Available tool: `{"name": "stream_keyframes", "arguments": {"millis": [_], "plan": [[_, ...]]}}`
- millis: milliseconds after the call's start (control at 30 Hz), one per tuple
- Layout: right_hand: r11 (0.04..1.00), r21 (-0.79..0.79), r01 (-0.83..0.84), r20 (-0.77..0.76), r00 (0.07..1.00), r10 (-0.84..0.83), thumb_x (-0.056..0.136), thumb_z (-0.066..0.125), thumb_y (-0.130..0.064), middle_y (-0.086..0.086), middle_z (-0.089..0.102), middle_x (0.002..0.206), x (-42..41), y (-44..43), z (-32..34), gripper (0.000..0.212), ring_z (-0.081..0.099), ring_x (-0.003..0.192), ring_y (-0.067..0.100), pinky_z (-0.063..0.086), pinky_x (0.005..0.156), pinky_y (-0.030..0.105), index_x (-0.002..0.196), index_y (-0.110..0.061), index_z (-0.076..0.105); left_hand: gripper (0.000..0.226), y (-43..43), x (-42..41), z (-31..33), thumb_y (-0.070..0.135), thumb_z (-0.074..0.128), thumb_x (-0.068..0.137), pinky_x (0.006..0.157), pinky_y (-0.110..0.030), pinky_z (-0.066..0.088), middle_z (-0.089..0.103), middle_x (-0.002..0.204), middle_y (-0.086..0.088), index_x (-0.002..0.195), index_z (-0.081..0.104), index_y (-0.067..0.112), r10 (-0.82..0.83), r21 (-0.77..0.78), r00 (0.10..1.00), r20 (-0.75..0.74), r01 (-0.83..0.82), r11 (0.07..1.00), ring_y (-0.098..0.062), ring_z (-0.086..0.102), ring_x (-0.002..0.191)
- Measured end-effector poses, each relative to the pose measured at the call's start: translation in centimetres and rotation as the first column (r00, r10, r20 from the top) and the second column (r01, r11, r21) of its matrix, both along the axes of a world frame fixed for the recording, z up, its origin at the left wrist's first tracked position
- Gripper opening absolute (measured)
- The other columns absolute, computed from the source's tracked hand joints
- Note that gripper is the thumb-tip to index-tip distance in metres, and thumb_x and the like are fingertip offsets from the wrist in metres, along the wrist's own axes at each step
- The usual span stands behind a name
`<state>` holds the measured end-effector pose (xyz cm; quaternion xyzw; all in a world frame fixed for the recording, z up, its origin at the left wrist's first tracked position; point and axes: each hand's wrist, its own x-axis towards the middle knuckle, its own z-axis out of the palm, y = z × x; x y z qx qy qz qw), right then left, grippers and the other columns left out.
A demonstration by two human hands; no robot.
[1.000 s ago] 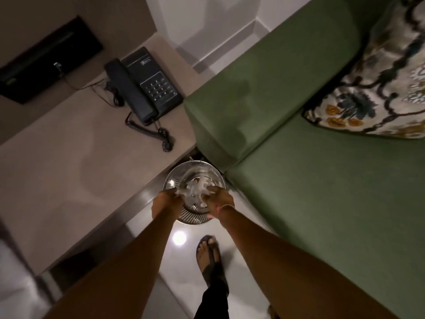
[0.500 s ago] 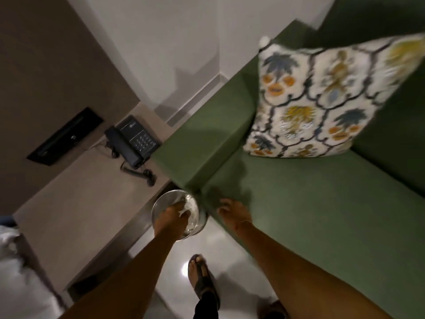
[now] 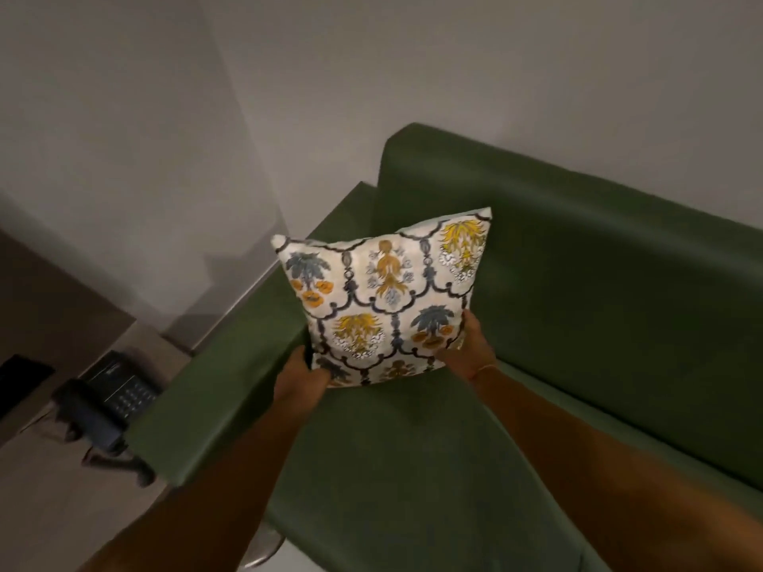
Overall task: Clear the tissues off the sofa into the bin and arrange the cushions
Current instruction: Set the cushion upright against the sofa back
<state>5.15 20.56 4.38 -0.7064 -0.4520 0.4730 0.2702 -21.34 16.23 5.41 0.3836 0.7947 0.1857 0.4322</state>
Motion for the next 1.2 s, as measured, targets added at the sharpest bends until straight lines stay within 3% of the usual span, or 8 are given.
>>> {"name": "stream_keyframes", "arguments": {"millis": [167,433,533,600,733,933,1033,1200], "plan": [[0.964,-0.143,0.226,-0.222,0.941,-0.254,0.086,0.059,0.004,0.016,0.054,0.135,0.8,4.7,-1.7,0.058,0.049,0.129,0.037,0.041,0.108,0.050,0.139,-0.008,0.039,0.064,4.0,1.1,-2.2,0.019,0.063,0.079,0.106,-0.050,0.042,0.055,0.139,-0.017,0.140,0.044,0.021,0.054,-0.007,0.999,0.010,-0.054,0.999,-0.040,0.052,0.123],[0.928,-0.099,0.360,-0.331,0.867,-0.372,0.071,0.059,0.006,0.011,0.064,0.125,1.5,3.1,-2.6,0.060,0.057,0.118,0.031,0.048,0.102,0.053,0.126,-0.017,0.053,0.064,5.2,4.7,-4.4,0.006,0.058,0.066,0.099,-0.055,0.047,0.062,0.127,-0.011,0.129,0.052,0.021,0.267,0.101,0.948,0.174,-0.287,0.953,-0.036,0.056,0.116],[0.848,-0.011,0.530,-0.354,0.791,-0.499,0.061,0.065,-0.004,0.005,0.070,0.114,3.9,-1.6,-1.3,0.058,0.065,0.106,0.023,0.055,0.092,0.050,0.116,-0.020,0.056,0.066,6.2,7.2,-3.5,0.005,0.055,0.062,0.097,-0.056,0.049,0.064,0.122,-0.012,0.126,0.054,0.018,0.126,0.067,0.962,0.242,-0.146,0.987,-0.034,0.058,0.113],[0.675,0.043,0.737,-0.362,0.641,-0.677,0.057,0.063,-0.002,0.000,0.072,0.105,9.7,-6.3,-0.3,0.060,0.069,0.095,0.012,0.058,0.084,0.043,0.114,-0.020,0.056,0.073,7.3,14.6,-3.1,0.008,0.054,0.057,0.102,-0.058,0.046,0.061,0.128,-0.018,0.129,0.052,0.017,-0.112,0.051,0.956,0.272,0.102,0.994,-0.037,0.055,0.118],[0.574,0.055,0.817,-0.396,0.546,-0.738,0.059,0.059,0.000,0.003,0.068,0.105,11.6,-9.0,-1.0,0.059,0.062,0.094,0.018,0.054,0.080,0.041,0.116,-0.016,0.051,0.075,7.5,18.0,-2.1,0.007,0.051,0.056,0.101,-0.055,0.048,0.063,0.125,-0.011,0.129,0.052,0.024,-0.262,0.095,0.928,0.263,0.246,0.965,-0.034,0.056,0.116],[0.707,-0.033,0.706,-0.283,0.672,-0.684,0.074,0.063,0.005,0.004,0.062,0.128,11.0,-7.6,-4.2,0.067,0.057,0.117,0.027,0.048,0.101,0.052,0.132,-0.024,0.044,0.062,9.2,17.5,-2.8,-0.004,0.050,0.065,0.094,-0.047,0.048,0.063,0.120,-0.016,0.124,0.054,0.013,-0.239,0.075,0.966,0.094,0.233,0.970,-0.037,0.056,0.111],[0.748,-0.060,0.661,-0.277,0.709,-0.649,0.072,0.070,0.000,0.002,0.060,0.133,11.8,-7.6,-4.9,0.078,0.055,0.121,0.025,0.046,0.105,0.054,0.139,-0.026,0.040,0.074,8.9,16.6,-3.7,0.000,0.054,0.068,0.105,-0.049,0.041,0.055,0.135,-0.012,0.138,0.041,0.021,-0.284,0.059,0.955,0.088,0.280,0.958,-0.036,0.050,0.122],[0.798,-0.032,0.602,-0.297,0.757,-0.583,0.073,0.079,-0.010,0.000,0.051,0.142,12.8,-10.2,-4.7,0.082,0.049,0.128,0.018,0.045,0.107,0.048,0.142,-0.027,0.037,0.039,6.7,16.7,-2.9,0.020,0.060,0.081,0.097,-0.052,0.044,0.056,0.129,-0.009,0.119,0.055,0.015,-0.297,-0.249,0.954,0.038,0.296,0.922,-0.038,0.051,0.118]]}}
